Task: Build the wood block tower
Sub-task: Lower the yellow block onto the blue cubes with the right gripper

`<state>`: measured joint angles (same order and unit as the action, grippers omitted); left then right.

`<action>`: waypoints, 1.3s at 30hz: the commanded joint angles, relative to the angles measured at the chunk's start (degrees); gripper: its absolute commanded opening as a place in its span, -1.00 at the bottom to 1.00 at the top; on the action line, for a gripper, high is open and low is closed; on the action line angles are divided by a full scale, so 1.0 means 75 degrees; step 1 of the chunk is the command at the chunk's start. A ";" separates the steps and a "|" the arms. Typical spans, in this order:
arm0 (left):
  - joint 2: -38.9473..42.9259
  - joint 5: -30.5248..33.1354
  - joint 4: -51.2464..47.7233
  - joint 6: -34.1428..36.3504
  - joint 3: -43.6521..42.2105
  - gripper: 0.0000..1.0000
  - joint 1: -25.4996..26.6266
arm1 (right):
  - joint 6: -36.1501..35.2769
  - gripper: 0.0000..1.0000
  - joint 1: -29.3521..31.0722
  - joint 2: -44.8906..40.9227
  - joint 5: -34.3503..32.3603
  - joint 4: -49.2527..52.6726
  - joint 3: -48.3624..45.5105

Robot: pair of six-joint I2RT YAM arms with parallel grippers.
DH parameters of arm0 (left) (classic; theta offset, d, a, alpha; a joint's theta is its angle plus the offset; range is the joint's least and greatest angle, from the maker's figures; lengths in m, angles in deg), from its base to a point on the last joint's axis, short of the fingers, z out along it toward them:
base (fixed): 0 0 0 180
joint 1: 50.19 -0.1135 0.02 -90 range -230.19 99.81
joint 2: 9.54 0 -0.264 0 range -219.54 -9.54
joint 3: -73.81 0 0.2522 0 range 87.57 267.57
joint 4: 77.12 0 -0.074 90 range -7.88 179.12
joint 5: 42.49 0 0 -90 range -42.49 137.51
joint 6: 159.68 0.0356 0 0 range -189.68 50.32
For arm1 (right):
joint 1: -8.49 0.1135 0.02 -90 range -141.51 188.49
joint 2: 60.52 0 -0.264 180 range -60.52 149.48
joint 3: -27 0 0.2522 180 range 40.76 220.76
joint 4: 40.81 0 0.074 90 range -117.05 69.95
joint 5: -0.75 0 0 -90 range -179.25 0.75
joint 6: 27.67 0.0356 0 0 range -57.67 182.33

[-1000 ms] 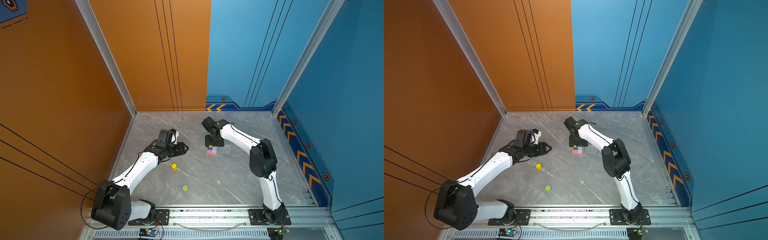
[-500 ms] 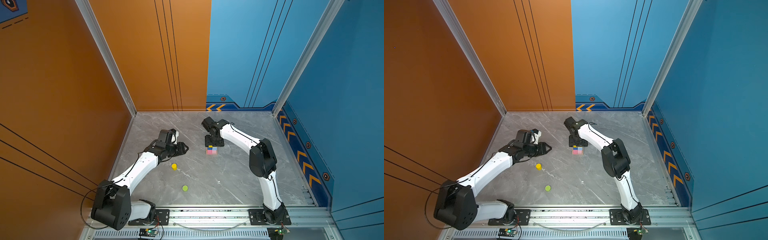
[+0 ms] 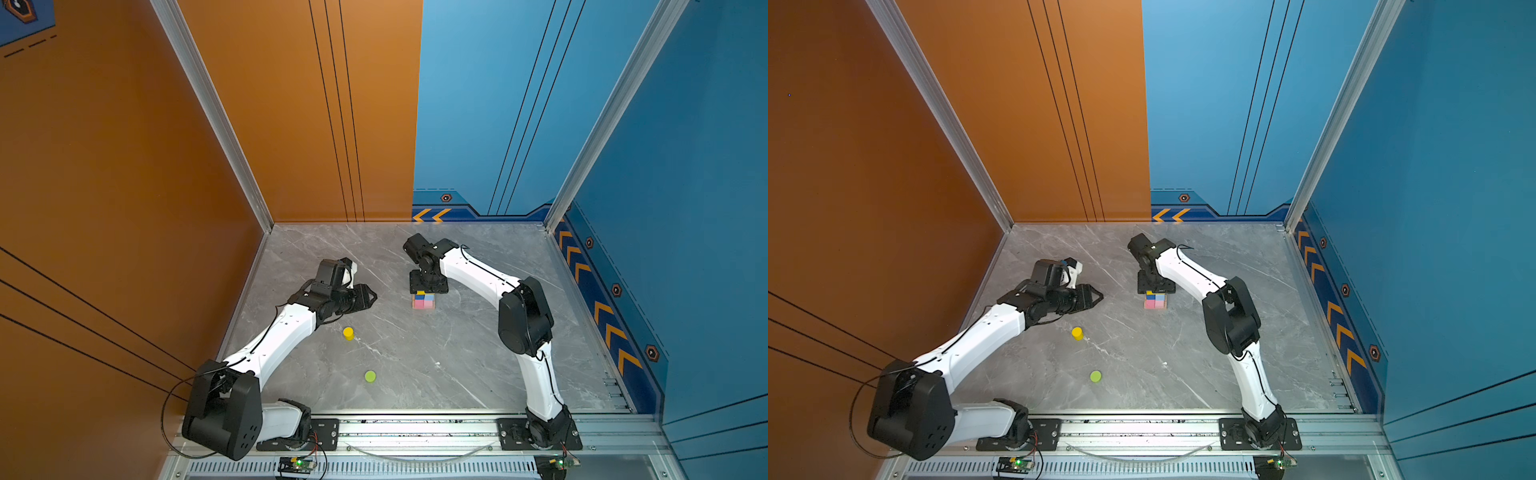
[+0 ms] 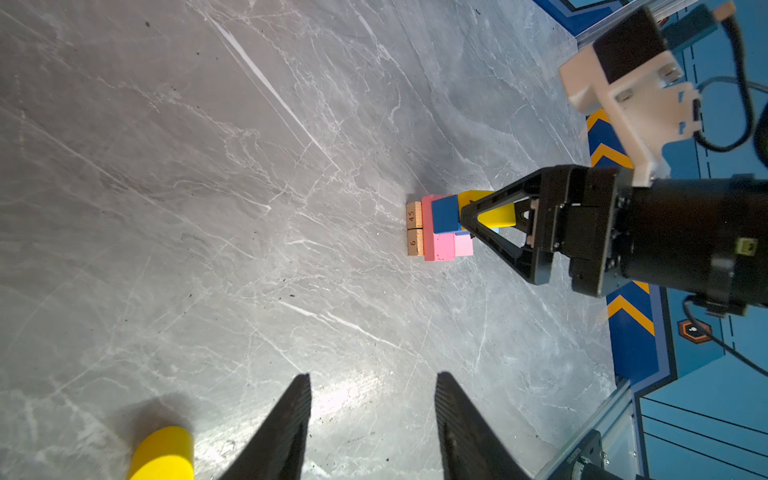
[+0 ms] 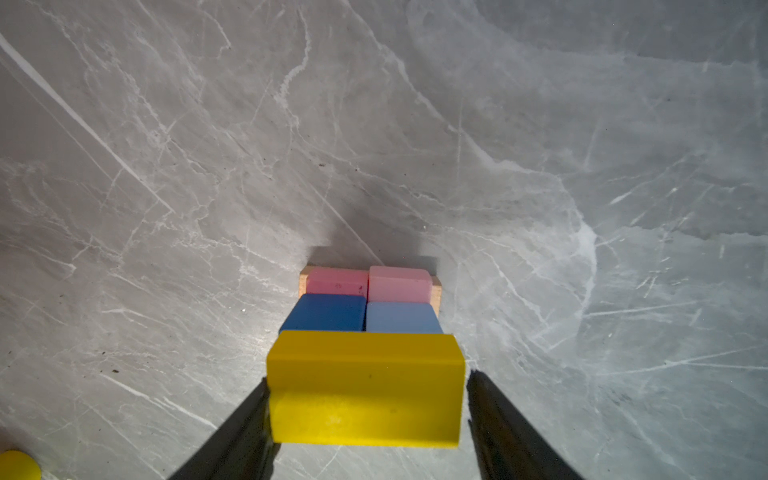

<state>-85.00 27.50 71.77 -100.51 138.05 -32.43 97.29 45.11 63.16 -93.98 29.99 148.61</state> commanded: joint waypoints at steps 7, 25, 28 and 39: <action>-0.0065 -0.0174 0.0074 0.0196 -0.0117 0.01 -0.0074 | 0.0190 0.45 -0.0025 0.0095 -0.0177 0.0240 0.0186; -0.0083 -0.0185 0.0084 0.0191 -0.0122 0.01 -0.0082 | 0.0225 0.54 -0.0011 0.0127 -0.0166 0.0235 0.0145; -0.0079 -0.0183 0.0086 0.0196 -0.0133 0.01 -0.0079 | 0.0237 0.55 -0.0015 0.0138 -0.0156 0.0241 0.0118; -0.0088 -0.0188 0.0080 0.0194 -0.0121 0.01 -0.0082 | 0.0237 0.55 -0.0008 0.0181 -0.0144 0.0235 0.0119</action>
<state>-85.04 27.50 71.79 -100.51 138.02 -32.52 98.34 45.11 63.16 -93.98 29.99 148.61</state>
